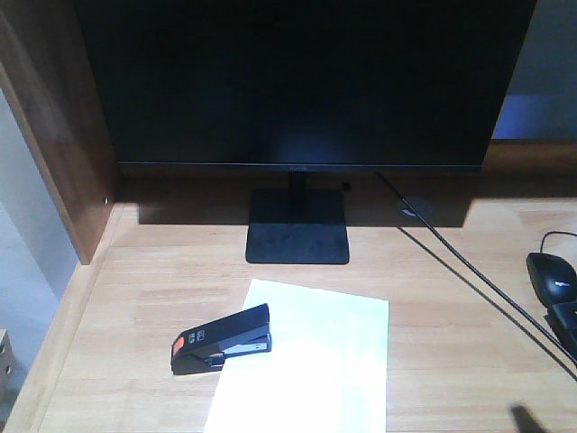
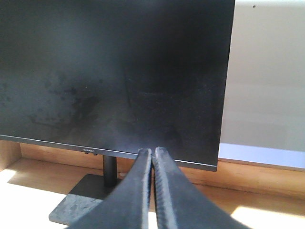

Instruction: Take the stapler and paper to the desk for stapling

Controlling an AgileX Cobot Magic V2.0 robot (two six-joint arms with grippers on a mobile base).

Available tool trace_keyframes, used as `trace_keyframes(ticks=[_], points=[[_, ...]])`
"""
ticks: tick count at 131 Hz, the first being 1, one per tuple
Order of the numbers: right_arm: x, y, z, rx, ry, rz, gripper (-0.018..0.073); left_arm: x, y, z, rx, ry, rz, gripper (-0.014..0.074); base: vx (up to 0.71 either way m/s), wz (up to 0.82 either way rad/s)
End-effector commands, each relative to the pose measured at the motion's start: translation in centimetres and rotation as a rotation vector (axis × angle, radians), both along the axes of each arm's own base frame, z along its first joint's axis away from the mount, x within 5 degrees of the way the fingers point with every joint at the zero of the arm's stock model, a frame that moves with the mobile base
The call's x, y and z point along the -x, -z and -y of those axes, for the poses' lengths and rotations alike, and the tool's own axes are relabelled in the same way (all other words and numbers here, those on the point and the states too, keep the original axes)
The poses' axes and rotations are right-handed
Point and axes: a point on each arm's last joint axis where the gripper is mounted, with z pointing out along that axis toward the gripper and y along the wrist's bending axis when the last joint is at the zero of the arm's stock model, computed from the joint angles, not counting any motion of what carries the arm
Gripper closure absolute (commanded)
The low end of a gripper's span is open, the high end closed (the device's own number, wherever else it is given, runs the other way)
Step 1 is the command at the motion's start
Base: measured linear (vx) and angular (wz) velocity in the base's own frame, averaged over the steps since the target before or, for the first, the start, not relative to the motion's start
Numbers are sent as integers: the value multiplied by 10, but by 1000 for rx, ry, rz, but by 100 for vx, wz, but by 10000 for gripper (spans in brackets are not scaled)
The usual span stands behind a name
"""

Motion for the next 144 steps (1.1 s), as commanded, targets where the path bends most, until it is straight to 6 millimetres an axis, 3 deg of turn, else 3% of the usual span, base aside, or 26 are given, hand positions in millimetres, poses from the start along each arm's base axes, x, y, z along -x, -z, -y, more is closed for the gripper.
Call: trace_keyframes(ticks=[1, 144], points=[[-1, -9, 2, 56, 23, 29, 561, 1, -4, 0, 20, -2, 77, 603, 0, 0], [-1, -9, 3, 57, 34, 32, 561, 1, -4, 0, 20, -2, 77, 603, 0, 0]])
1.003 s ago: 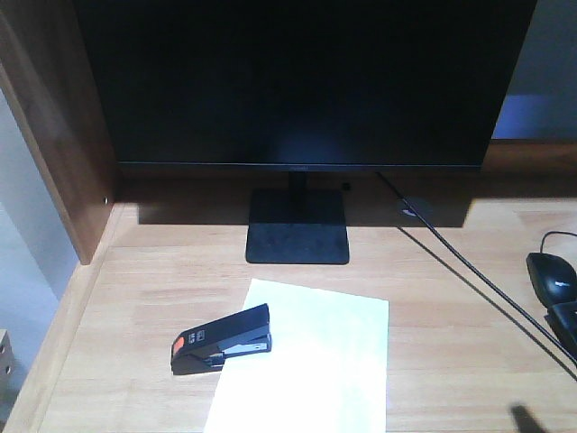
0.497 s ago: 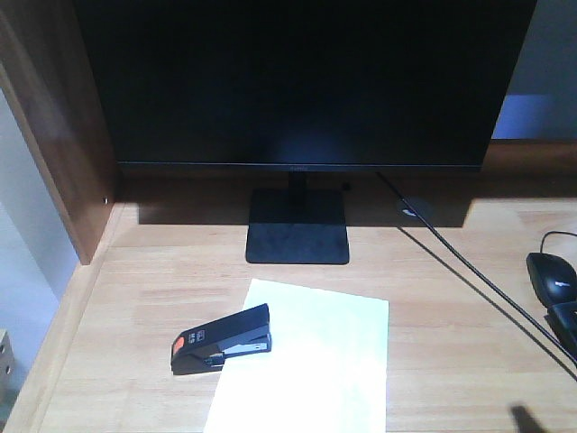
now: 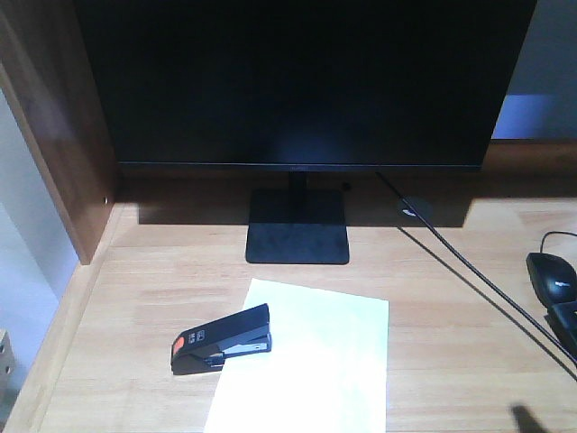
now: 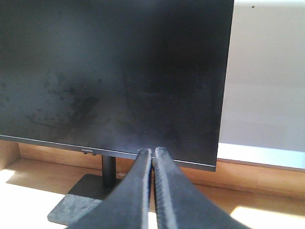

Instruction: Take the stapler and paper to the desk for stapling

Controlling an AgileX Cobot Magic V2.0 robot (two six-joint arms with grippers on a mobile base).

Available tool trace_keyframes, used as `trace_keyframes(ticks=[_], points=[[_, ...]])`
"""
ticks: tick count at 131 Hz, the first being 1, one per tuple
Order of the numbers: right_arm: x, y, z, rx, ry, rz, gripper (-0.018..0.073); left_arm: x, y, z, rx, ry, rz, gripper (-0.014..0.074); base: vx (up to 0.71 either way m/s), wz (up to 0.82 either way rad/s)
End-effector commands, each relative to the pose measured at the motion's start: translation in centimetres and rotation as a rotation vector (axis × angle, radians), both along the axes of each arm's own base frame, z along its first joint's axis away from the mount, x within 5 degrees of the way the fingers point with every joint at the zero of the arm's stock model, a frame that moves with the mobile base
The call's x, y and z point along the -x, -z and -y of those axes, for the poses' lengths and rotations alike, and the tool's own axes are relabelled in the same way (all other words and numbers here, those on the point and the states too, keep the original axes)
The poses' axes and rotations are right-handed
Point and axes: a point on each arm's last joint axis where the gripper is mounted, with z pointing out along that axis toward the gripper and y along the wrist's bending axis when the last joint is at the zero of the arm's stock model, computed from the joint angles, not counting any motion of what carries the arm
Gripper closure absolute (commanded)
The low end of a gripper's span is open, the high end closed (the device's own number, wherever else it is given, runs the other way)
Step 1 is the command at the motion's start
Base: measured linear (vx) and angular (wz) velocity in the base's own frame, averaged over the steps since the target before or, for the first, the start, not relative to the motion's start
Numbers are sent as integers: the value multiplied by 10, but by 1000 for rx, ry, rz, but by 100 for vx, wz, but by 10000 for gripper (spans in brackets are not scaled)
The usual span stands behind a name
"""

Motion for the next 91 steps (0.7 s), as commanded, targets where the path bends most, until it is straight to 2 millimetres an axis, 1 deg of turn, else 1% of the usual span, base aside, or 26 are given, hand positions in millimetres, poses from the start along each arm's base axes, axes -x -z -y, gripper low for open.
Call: trace_keyframes(ticks=[1, 25, 46, 55, 56, 58, 69, 75, 80, 82, 84, 91], points=[[-1, -9, 3, 54, 31, 30, 561, 1, -4, 0, 20, -2, 78, 603, 0, 0], [-1, -9, 1, 29, 18, 25, 561, 1, -4, 0, 20, -2, 78, 603, 0, 0], [-2, -12, 8, -60, 90, 40, 561, 1, -4, 0, 20, -2, 78, 603, 0, 0], [-2, -12, 11, -47, 119, 42, 561, 1, -4, 0, 20, -2, 78, 603, 0, 0], [-2, -12, 11, -71, 122, 38, 561, 1, -4, 0, 20, -2, 78, 603, 0, 0], [-2, -11, 12, -47, 128, 41, 561, 1, -4, 0, 20, -2, 78, 603, 0, 0], [-2, -10, 14, -42, 150, 27, 561, 1, -4, 0, 20, -2, 78, 603, 0, 0], [-2, -8, 15, -61, 164, 1, 561, 1, -4, 0, 20, -2, 78, 603, 0, 0], [-2, -6, 16, -6, 176, -16, 561, 1, -4, 0, 20, -2, 78, 603, 0, 0], [-2, -5, 16, -26, 175, -29, 561, 1, -4, 0, 20, -2, 78, 603, 0, 0], [-3, -4, 16, 1, 179, -39, 561, 1, -4, 0, 20, -2, 78, 603, 0, 0], [-2, -1, 16, -8, 176, -72, 561, 1, -4, 0, 20, -2, 78, 603, 0, 0]])
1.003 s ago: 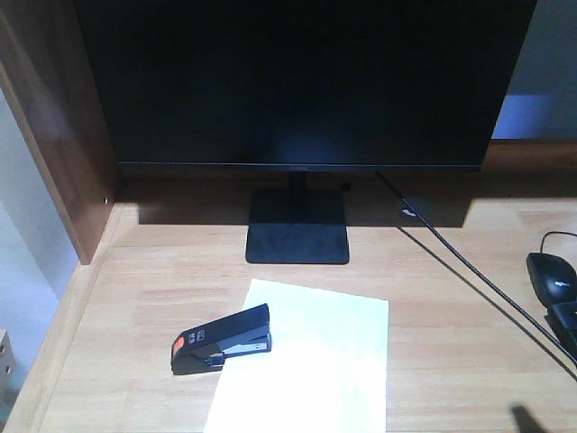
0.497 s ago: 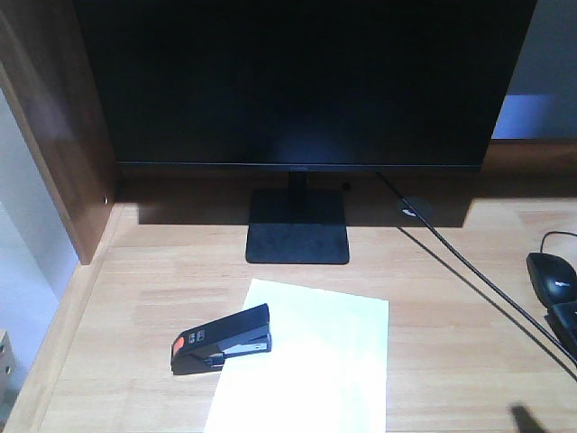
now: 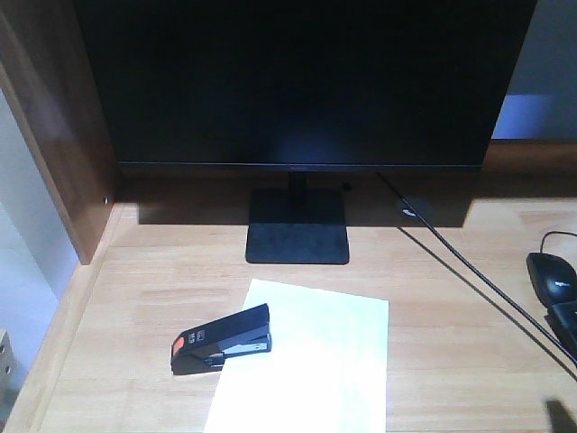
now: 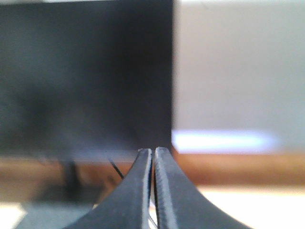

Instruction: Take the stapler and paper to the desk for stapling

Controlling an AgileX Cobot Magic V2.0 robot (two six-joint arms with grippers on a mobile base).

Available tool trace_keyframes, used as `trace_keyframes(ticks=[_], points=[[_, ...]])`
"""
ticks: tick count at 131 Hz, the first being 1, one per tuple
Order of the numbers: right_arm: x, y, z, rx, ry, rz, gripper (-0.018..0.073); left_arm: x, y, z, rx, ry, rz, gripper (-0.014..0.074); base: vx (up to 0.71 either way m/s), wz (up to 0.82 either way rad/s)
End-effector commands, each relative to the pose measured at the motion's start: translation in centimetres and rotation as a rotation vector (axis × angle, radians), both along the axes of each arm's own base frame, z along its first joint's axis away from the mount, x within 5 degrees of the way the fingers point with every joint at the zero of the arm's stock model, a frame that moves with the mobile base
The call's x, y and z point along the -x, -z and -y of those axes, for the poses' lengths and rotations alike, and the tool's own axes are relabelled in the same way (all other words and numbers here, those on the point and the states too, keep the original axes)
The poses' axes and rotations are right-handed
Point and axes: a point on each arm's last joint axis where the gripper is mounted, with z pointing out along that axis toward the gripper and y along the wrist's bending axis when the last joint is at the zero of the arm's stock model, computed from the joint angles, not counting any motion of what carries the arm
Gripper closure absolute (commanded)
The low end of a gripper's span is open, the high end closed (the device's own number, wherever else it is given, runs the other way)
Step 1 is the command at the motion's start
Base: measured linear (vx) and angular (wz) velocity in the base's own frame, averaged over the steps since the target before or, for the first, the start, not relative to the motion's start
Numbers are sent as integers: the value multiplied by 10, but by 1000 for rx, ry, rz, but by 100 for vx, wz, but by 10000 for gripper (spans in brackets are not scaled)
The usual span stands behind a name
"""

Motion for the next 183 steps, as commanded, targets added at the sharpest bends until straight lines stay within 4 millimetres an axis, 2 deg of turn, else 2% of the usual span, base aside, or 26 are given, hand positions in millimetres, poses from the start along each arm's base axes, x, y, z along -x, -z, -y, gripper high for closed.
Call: trace_keyframes(ticks=[1, 17, 44, 54, 85, 107, 183], points=[[0, -6, -2, 27, -22, -11, 561, 1, -4, 0, 20, -2, 78, 603, 0, 0], [0, -4, -4, 51, -49, -37, 561, 1, -4, 0, 20, -2, 78, 603, 0, 0], [4, -8, -5, 84, -58, 18, 561, 1, -4, 0, 20, -2, 78, 603, 0, 0], [8, -2, -5, 83, -57, 42, 561, 1, -4, 0, 20, -2, 78, 603, 0, 0], [22, 60, -3, 79, -55, 71, 561, 1, -4, 0, 20, -2, 78, 603, 0, 0], [31, 88, -3, 77, -54, 108, 561, 1, -4, 0, 20, -2, 78, 603, 0, 0], [31, 85, -3, 77, -53, 126, 561, 1, -4, 0, 20, -2, 77, 603, 0, 0]])
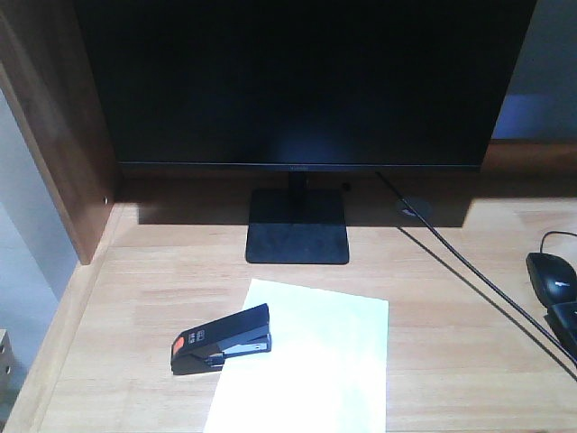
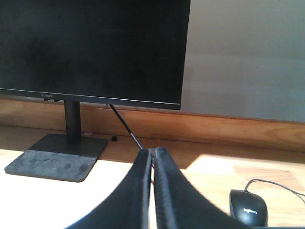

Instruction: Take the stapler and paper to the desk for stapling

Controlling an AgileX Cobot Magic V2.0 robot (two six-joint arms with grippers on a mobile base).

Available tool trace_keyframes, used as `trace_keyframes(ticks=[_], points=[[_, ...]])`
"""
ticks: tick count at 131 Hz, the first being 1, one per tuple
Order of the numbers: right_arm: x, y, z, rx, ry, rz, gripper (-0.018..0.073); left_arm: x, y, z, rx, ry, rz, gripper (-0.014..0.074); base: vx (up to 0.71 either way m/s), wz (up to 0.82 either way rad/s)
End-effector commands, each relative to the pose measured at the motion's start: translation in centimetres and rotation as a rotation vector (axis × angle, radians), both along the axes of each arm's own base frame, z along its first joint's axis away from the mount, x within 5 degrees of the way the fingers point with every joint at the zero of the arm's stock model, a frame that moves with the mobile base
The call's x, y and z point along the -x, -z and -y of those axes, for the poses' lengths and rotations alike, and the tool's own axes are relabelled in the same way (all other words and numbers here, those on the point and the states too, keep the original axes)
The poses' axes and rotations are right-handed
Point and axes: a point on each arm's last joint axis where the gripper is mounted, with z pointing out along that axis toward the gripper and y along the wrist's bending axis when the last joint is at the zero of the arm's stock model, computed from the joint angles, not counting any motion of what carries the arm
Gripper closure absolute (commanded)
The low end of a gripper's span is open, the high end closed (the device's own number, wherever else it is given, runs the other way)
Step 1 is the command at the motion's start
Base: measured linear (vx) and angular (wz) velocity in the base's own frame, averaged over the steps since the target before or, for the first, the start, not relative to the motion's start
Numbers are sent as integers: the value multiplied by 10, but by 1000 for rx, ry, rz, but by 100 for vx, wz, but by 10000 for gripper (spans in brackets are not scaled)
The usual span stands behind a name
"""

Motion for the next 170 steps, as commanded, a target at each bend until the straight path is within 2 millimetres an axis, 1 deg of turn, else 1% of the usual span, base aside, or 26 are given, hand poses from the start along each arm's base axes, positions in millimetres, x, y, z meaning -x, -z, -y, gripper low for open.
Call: trace_keyframes(ticks=[1, 97, 109, 132, 153, 170], points=[[1, -6, 0, 1, 5, 84, 561, 1, -4, 0, 19, -2, 76, 603, 0, 0], [1, -6, 0, 2, 5, 84, 561, 1, -4, 0, 19, -2, 76, 603, 0, 0], [1, -6, 0, 56, 8, 88, 561, 1, -4, 0, 19, -2, 76, 603, 0, 0], [1, -5, 0, -22, 4, 70, 561, 1, -4, 0, 19, -2, 76, 603, 0, 0], [1, -5, 1, -23, 8, 70, 561, 1, -4, 0, 19, -2, 76, 603, 0, 0], [1, -5, 4, -52, 72, 71, 561, 1, -4, 0, 19, -2, 76, 603, 0, 0]])
